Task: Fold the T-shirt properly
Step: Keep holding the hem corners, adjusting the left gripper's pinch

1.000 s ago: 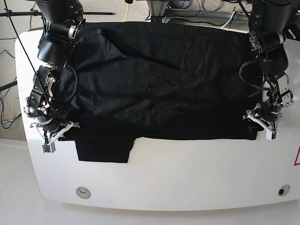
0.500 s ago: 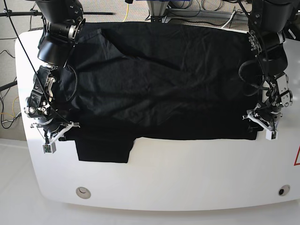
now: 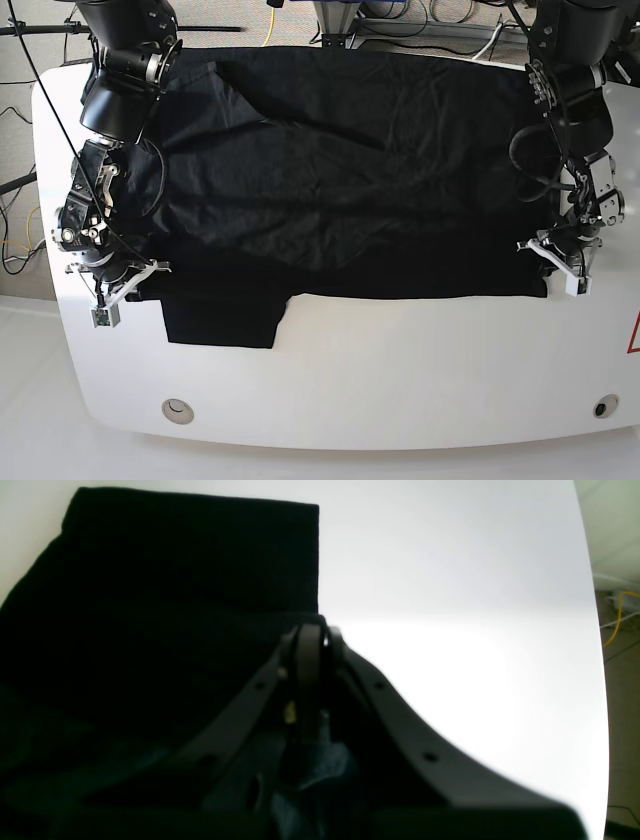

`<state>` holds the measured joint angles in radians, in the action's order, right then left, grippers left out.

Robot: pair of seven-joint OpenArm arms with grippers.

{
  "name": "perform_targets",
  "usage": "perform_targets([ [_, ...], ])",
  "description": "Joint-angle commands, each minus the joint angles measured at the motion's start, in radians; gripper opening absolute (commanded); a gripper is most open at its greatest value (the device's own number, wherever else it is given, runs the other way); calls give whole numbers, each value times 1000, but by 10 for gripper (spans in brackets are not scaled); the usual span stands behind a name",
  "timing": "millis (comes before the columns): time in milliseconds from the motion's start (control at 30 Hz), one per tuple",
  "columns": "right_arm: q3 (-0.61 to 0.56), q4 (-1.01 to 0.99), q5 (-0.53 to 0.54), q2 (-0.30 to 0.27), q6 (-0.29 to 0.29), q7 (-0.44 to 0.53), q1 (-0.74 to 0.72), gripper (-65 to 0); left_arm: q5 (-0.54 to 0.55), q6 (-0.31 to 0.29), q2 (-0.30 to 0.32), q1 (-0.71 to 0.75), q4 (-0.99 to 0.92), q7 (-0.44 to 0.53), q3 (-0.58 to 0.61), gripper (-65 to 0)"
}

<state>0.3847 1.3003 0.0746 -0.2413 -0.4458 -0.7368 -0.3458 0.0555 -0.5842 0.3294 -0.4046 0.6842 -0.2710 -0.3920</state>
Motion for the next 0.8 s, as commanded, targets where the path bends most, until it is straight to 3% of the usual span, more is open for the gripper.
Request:
perform_targets([
  [0,2,21,10,-16,-2,35,-31,-642,57,-31,22,-18,29,8,-4,-650],
  [767,3,25,7,-15,-1,53,-39,-643,66,-43,31,-29,17,8,-3,-650],
])
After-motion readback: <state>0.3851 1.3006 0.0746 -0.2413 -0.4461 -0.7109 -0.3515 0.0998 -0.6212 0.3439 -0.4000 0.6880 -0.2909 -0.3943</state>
